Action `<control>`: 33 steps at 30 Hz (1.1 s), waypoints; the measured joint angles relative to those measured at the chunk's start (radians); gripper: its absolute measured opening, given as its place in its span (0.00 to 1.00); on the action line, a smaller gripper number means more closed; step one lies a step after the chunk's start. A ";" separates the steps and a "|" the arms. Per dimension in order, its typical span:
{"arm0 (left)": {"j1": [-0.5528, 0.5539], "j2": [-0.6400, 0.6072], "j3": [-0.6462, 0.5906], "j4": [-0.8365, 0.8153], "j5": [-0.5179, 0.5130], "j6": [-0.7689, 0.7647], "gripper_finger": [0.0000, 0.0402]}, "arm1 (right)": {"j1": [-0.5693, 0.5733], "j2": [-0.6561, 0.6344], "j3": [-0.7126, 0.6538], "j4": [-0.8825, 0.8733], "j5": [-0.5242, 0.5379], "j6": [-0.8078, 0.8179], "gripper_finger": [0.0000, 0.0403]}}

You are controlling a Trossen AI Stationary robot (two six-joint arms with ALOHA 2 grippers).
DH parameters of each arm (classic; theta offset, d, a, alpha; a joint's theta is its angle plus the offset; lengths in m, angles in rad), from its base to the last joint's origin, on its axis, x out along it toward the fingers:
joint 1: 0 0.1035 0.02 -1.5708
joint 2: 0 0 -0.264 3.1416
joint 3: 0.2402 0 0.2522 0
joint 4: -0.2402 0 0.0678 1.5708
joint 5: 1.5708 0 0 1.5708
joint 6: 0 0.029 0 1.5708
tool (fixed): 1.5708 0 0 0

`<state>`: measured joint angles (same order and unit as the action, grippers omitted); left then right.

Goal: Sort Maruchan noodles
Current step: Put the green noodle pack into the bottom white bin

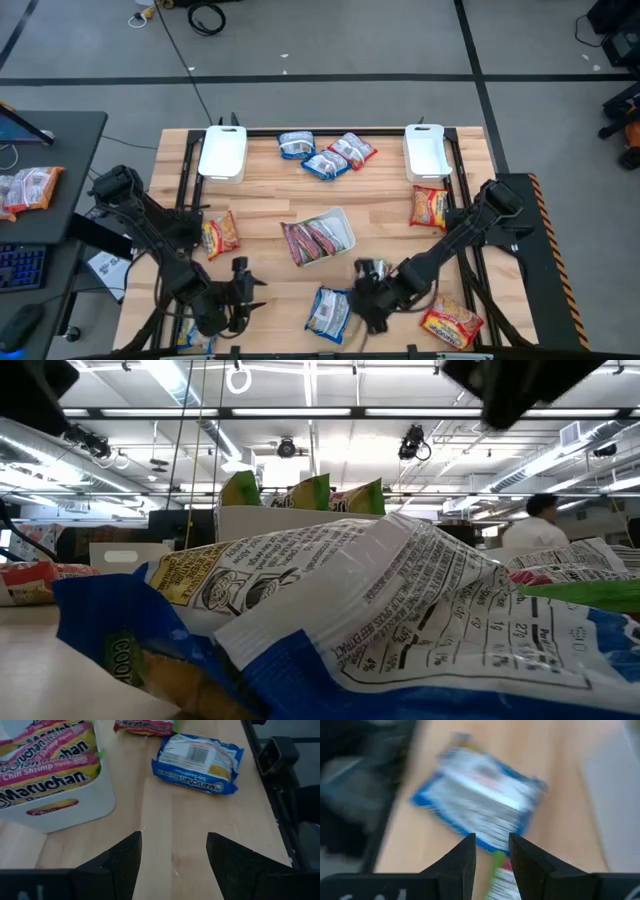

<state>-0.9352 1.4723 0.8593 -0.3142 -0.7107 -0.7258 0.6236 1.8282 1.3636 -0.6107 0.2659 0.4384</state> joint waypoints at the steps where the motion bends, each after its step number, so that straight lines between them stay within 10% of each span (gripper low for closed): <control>1: 0.004 0.000 0.000 0.001 0.007 0.000 0.56 | -0.019 0.000 0.000 -0.036 0.007 0.087 0.31; 16: 0.013 0.000 0.000 0.003 0.016 0.005 0.56 | -0.107 0.002 -0.072 -0.128 -0.102 0.351 0.54; 33: -0.008 0.000 0.000 0.150 -0.228 0.238 0.56 | -0.109 -0.004 -0.272 -0.002 -0.032 0.319 0.18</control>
<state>-0.9432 1.4723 0.8594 -0.1640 -0.9386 -0.4873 0.5150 1.8240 1.0916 -0.6132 0.2341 0.7570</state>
